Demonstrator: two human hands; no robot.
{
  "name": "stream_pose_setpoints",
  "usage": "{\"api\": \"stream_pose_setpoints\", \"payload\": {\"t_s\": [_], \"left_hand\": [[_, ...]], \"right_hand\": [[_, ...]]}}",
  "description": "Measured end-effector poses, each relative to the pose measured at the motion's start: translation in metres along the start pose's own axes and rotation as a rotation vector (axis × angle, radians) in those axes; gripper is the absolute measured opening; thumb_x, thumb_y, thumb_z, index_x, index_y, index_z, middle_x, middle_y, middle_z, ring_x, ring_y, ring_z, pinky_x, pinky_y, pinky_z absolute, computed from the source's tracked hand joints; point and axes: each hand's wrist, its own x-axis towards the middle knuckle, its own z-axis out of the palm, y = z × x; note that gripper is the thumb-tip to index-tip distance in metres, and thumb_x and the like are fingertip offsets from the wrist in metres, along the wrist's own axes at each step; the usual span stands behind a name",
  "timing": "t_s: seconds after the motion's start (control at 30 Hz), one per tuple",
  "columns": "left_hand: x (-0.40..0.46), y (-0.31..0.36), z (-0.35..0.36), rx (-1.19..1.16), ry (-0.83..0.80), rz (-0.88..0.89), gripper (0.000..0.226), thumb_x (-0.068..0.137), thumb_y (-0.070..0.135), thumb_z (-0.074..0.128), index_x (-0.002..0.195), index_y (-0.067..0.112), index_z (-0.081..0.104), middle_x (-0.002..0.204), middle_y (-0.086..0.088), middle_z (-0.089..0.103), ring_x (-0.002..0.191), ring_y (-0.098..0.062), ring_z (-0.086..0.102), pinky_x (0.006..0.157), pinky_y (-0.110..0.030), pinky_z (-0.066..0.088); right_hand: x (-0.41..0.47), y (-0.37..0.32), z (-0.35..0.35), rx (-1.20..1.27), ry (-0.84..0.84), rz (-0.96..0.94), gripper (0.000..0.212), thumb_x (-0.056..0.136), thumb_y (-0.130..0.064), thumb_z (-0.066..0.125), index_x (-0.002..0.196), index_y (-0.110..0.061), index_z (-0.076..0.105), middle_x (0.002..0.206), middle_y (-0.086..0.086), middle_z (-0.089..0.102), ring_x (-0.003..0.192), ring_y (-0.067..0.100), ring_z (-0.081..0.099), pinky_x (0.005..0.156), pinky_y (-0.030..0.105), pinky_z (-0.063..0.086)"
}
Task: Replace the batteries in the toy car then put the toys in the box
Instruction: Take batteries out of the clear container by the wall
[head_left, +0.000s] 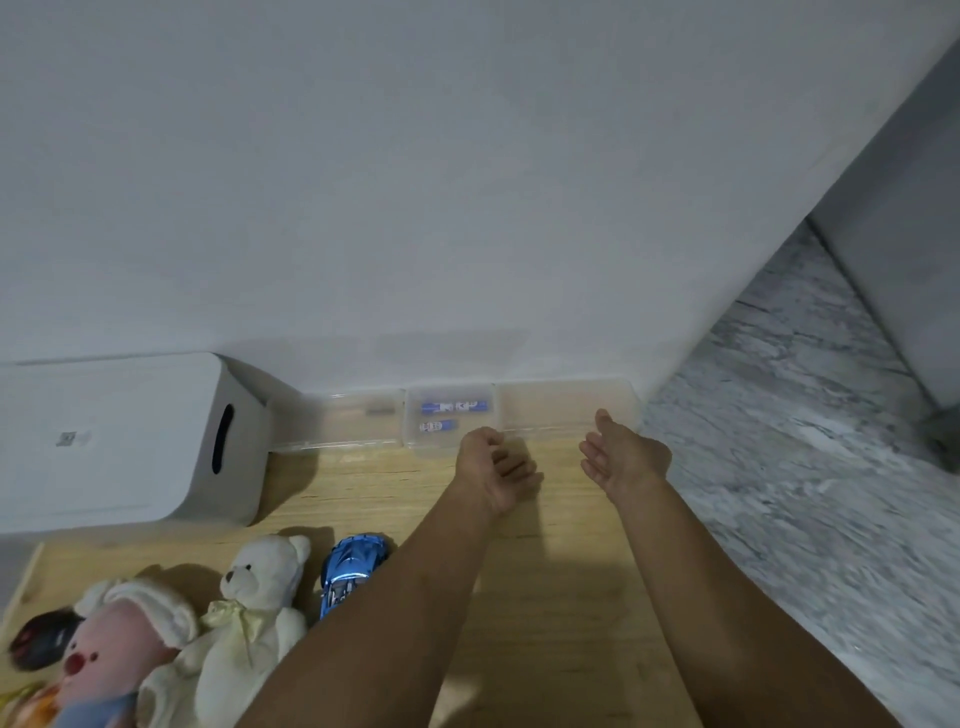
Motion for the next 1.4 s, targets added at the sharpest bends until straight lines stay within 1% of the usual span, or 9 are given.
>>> {"api": "stream_pose_setpoints", "payload": {"t_s": [0.1,0.3,0.5,0.8,0.97,1.03,1.23,1.3,1.4], "left_hand": [[-0.005,0.009,-0.019,0.127,0.135,0.068,0.009,0.083,0.002,0.041,0.079,0.008,0.045,0.063,-0.008,0.038,0.048,-0.018,0.035,0.049,-0.029,0.043],[-0.011,0.030,-0.055,0.087,0.388,0.250,0.008,0.089,0.014,0.054,0.083,0.008,0.054,0.070,-0.008,0.050,0.059,-0.020,0.049,0.052,-0.029,0.045],[-0.012,0.046,-0.069,0.056,0.344,0.280,0.021,0.092,0.022,0.054,0.091,0.002,0.056,0.077,-0.010,0.051,0.057,-0.022,0.048,0.051,-0.028,0.046],[-0.013,0.057,-0.080,0.137,0.264,0.186,0.025,0.099,0.024,0.049,0.083,0.006,0.054,0.063,-0.007,0.048,0.042,-0.018,0.042,0.040,-0.021,0.040],[-0.019,0.058,-0.079,0.060,0.197,0.165,0.033,0.098,0.032,0.045,0.089,0.002,0.055,0.068,-0.009,0.049,0.052,-0.022,0.047,0.063,-0.035,0.051],[-0.024,0.057,-0.079,0.072,0.192,0.175,0.030,0.097,0.027,0.043,0.086,0.002,0.055,0.071,-0.011,0.052,0.055,-0.022,0.049,0.059,-0.034,0.049],[-0.027,0.054,-0.076,0.371,0.263,0.296,0.011,0.084,0.010,0.049,0.074,0.007,0.052,0.063,-0.007,0.045,0.052,-0.021,0.041,0.053,-0.028,0.036],[-0.028,0.048,-0.079,0.618,0.315,0.424,0.010,0.075,0.011,0.052,0.075,0.002,0.058,0.067,-0.013,0.053,0.062,-0.029,0.049,0.055,-0.027,0.032],[-0.028,0.032,-0.087,1.141,0.430,0.767,0.025,0.081,0.007,0.053,0.103,0.001,0.062,0.100,-0.014,0.061,0.094,-0.031,0.058,0.069,-0.031,0.044]], "right_hand": [[-0.002,0.013,0.008,-0.131,0.026,-0.041,0.042,0.084,-0.030,0.074,0.109,0.003,0.063,0.107,0.013,0.070,0.085,0.020,0.068,0.074,0.036,0.056],[-0.023,0.044,0.040,-0.324,-0.248,0.103,0.043,0.082,-0.029,0.076,0.115,-0.005,0.063,0.095,0.007,0.068,0.078,0.016,0.066,0.063,0.030,0.052],[-0.045,0.063,0.076,-0.316,-0.429,0.177,0.042,0.089,-0.029,0.069,0.122,-0.007,0.057,0.124,0.011,0.061,0.110,0.022,0.062,0.092,0.035,0.051],[-0.042,0.075,0.097,-0.323,-0.396,0.184,0.034,0.093,-0.033,0.061,0.114,-0.006,0.062,0.093,0.006,0.070,0.079,0.016,0.065,0.069,0.030,0.051],[-0.041,0.081,0.100,-0.329,-0.337,0.116,0.026,0.095,-0.032,0.059,0.089,-0.007,0.062,0.082,0.006,0.067,0.067,0.017,0.066,0.057,0.027,0.051],[-0.043,0.079,0.102,-0.334,-0.336,0.090,0.025,0.095,-0.031,0.059,0.087,-0.007,0.063,0.079,0.006,0.067,0.064,0.016,0.066,0.056,0.026,0.050],[-0.055,0.060,0.111,-0.276,-0.315,-0.198,0.008,0.079,-0.009,0.058,0.077,-0.009,0.065,0.071,0.007,0.067,0.067,0.021,0.065,0.059,0.028,0.044],[-0.053,0.059,0.112,-0.453,-0.310,-0.450,0.010,0.073,-0.004,0.054,0.066,-0.005,0.061,0.065,0.010,0.059,0.069,0.019,0.055,0.063,0.029,0.039],[-0.047,0.058,0.110,-0.863,-0.311,-0.821,0.025,0.078,0.007,0.044,0.057,-0.007,0.044,0.058,0.007,0.042,0.066,0.024,0.042,0.057,0.031,0.030]]}}
